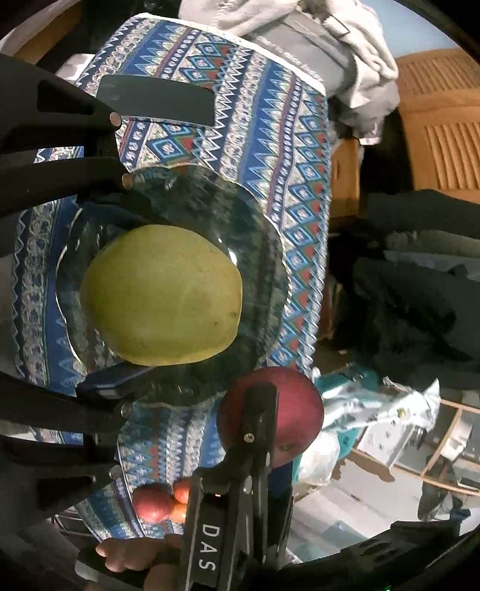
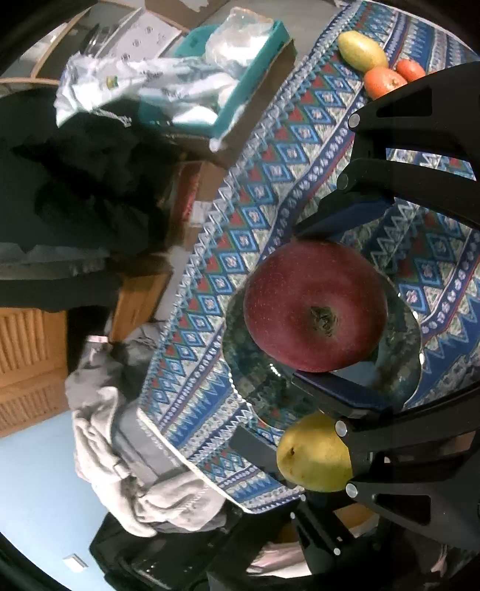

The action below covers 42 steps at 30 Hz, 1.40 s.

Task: Organize fruits
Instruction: 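Carry the green pear and red apple toward the glass bowl with both tools, then lower both fruits into the glass bowl and open both tools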

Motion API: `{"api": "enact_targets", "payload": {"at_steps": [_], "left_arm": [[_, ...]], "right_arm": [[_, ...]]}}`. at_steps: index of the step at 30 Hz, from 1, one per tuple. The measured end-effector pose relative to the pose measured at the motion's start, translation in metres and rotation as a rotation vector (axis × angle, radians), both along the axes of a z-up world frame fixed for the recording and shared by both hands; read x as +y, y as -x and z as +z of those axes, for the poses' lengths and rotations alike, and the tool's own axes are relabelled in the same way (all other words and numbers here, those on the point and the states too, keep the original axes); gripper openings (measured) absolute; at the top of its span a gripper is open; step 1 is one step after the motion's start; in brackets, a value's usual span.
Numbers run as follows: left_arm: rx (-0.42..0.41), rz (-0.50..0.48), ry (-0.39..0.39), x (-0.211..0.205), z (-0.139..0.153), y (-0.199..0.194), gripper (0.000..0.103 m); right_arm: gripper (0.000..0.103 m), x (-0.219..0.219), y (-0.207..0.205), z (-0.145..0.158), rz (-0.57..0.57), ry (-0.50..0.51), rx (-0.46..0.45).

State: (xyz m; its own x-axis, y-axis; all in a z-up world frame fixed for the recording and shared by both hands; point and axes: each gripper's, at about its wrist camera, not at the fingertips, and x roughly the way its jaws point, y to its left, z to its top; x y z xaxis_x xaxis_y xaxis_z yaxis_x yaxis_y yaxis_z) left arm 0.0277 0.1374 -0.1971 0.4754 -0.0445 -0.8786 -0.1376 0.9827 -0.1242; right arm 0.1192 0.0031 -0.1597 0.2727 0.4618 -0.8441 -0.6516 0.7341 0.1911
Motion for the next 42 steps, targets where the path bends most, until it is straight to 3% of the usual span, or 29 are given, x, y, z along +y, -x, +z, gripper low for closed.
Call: {"api": "enact_targets", "payload": {"at_steps": [17,31,42], "left_arm": [[0.128,0.038,-0.002,0.023,-0.053,-0.005,0.065],[0.226,0.052,0.014,0.026,-0.085,-0.009,0.065],[0.181,0.067,-0.028,0.028,-0.073,-0.008,0.065]], "right_arm": [[0.071,0.036,0.003,-0.067,0.056,0.107,0.118],[0.071,0.033,0.003,-0.093,0.049,0.162,0.165],[0.071,0.025,-0.003,-0.092,0.026,0.145,0.174]]}}
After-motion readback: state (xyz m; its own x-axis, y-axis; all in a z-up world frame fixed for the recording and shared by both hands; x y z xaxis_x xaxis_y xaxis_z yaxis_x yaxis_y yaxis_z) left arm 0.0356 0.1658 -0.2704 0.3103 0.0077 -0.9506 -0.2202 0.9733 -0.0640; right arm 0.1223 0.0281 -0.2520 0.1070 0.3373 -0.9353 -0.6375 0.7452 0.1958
